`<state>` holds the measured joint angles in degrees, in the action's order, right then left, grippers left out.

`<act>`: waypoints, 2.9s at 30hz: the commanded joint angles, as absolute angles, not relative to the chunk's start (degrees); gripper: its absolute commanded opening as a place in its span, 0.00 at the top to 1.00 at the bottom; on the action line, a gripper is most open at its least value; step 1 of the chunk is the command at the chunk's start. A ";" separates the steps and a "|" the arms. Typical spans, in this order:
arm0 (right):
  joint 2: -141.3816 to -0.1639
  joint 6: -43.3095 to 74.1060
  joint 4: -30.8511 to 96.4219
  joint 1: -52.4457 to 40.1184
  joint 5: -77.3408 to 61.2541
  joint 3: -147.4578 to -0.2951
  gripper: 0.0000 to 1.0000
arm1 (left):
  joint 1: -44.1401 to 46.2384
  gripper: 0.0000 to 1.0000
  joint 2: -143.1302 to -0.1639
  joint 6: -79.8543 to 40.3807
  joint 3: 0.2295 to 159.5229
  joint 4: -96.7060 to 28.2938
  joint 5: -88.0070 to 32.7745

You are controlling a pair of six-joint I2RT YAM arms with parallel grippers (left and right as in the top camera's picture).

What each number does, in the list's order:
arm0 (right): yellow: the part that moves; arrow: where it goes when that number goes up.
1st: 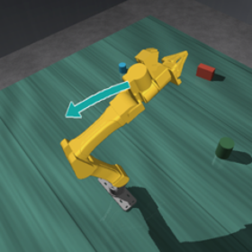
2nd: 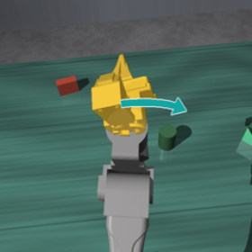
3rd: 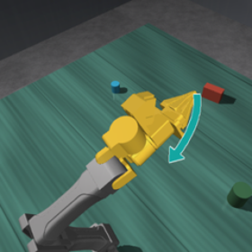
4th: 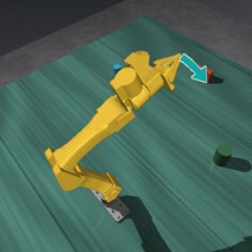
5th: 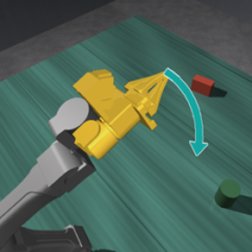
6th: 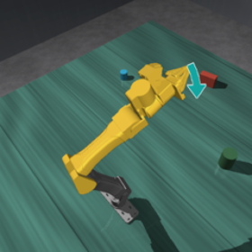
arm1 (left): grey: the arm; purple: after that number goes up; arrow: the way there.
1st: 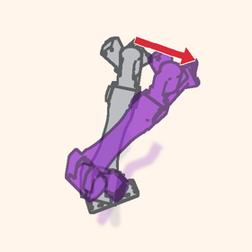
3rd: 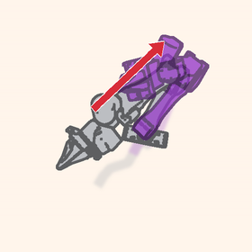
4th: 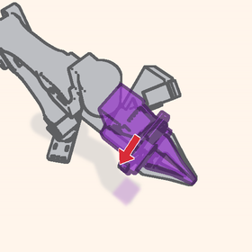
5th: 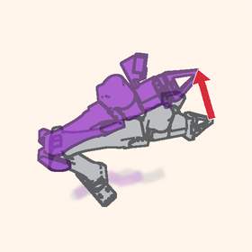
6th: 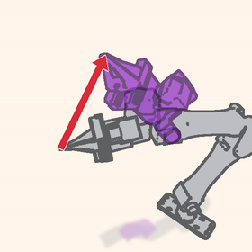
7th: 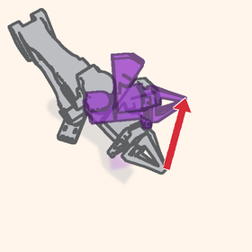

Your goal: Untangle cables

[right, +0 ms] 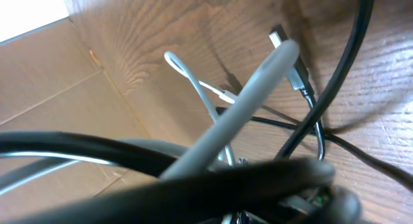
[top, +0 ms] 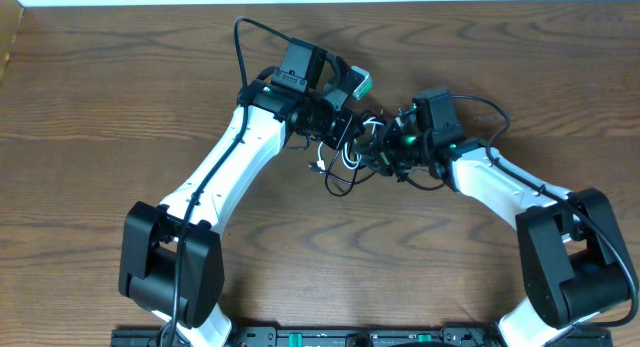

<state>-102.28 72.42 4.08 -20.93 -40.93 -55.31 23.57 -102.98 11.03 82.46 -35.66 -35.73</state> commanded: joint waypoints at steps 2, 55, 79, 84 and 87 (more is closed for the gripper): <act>-102.32 71.42 5.76 -22.61 -36.62 -55.37 0.80 | 23.55 0.92 -103.63 12.38 81.95 -35.70 -36.67; -102.21 47.88 -15.18 -17.21 -61.06 -55.37 0.99 | 13.13 0.92 -103.61 -13.30 81.97 -28.64 -32.77; -102.21 30.79 4.64 -15.57 -54.39 -55.37 0.71 | 12.97 0.92 -103.63 1.98 81.95 -28.64 -43.55; -102.21 35.77 -0.99 -15.57 -54.59 -55.37 0.72 | 12.97 0.92 -103.66 5.87 81.95 -30.83 -44.58; -102.21 37.54 -3.64 -15.59 -54.54 -55.37 0.74 | 13.06 0.92 -103.66 5.78 81.95 -31.03 -44.58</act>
<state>-103.00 34.30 -2.00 -15.66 -54.37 -54.74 13.21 -103.11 3.07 82.30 -30.98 -42.09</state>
